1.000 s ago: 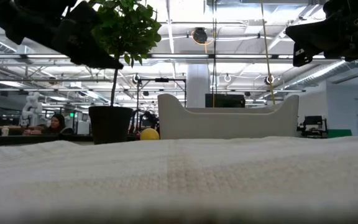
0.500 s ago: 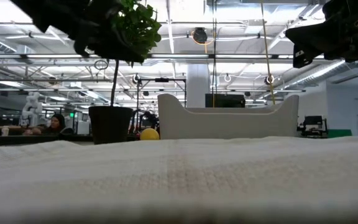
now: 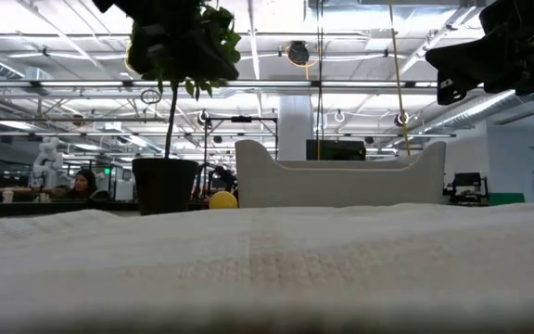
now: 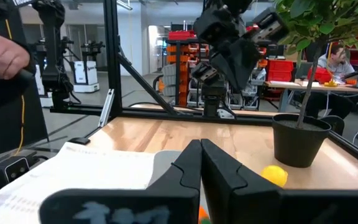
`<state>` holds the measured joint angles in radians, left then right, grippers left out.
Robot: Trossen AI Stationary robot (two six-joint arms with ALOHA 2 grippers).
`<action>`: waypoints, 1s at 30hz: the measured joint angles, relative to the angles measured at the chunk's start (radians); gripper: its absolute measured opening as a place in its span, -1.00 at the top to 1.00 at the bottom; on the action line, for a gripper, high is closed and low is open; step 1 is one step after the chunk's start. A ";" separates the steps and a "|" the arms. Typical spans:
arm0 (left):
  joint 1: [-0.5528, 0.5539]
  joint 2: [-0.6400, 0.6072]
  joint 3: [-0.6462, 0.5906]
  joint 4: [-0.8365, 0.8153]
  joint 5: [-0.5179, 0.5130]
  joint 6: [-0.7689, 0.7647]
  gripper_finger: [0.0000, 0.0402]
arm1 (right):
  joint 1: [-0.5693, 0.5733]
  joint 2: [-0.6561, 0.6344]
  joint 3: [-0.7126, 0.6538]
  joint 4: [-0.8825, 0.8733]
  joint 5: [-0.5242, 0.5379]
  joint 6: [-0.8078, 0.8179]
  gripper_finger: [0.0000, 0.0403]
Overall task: Pick and placing Produce into tupperware
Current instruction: Put the lemon into the gray bin
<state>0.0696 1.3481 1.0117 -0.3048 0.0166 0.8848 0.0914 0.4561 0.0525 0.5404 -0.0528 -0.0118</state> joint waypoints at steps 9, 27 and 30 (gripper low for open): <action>0.001 0.095 0.060 -0.023 -0.123 0.011 0.87 | 0.000 0.004 0.000 -0.002 0.000 0.001 1.00; 0.124 0.337 0.235 -0.255 0.039 0.148 0.87 | 0.000 0.006 0.000 -0.013 0.004 0.007 1.00; 0.131 0.337 0.228 -0.256 0.045 0.165 0.87 | 0.000 0.009 0.000 -0.024 0.004 0.019 1.00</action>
<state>0.2007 1.6848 1.2392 -0.5611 0.0619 1.0501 0.0914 0.4646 0.0525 0.5163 -0.0490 0.0072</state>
